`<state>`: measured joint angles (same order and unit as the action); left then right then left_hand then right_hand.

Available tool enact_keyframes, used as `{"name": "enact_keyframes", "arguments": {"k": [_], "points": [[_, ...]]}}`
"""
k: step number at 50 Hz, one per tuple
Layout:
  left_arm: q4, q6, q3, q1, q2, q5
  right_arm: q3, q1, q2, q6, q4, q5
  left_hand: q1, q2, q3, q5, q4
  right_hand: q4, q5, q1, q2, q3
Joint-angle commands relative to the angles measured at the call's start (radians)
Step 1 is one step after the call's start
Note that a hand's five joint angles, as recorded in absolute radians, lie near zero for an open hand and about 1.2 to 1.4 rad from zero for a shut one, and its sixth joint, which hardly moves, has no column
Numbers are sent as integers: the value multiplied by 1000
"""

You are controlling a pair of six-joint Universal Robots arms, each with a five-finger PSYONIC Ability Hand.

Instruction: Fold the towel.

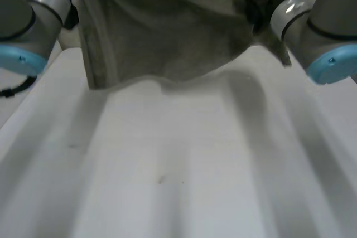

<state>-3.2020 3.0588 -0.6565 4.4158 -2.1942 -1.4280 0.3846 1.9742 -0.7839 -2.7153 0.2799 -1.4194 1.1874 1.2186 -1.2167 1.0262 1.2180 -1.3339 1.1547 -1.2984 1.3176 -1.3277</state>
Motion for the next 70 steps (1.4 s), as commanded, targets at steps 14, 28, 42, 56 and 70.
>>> {"name": "enact_keyframes", "arguments": {"k": [14, 28, 42, 56, 70], "points": [[-88, 106, -824, 14, 195, 11, 672, 8, -141, 88, 122, 22, 209, 178, -180, 196, 178, -62, 67, -98, 79, -69], [-124, 127, -1153, 19, 401, 110, 980, -15, -299, 129, 9, 25, 209, 178, -180, 196, 178, 1025, -1021, 990, -1009, 1019], [-134, 123, -1128, 53, 456, 115, 1273, -57, -564, -81, -175, 24, 209, 178, -180, 196, 178, 1011, -1006, 976, -995, 1005], [-128, 101, -1017, 19, 487, 107, 1635, -156, -738, -133, -350, 25, 209, 178, -180, 196, 178, 1055, -1050, 1020, -1039, 1049], [-110, 43, -928, 0, 485, 101, 1659, -133, -575, -261, -524, 34, 209, 178, -180, 196, 178, 1046, -1042, 1011, -1030, 1040]]}}
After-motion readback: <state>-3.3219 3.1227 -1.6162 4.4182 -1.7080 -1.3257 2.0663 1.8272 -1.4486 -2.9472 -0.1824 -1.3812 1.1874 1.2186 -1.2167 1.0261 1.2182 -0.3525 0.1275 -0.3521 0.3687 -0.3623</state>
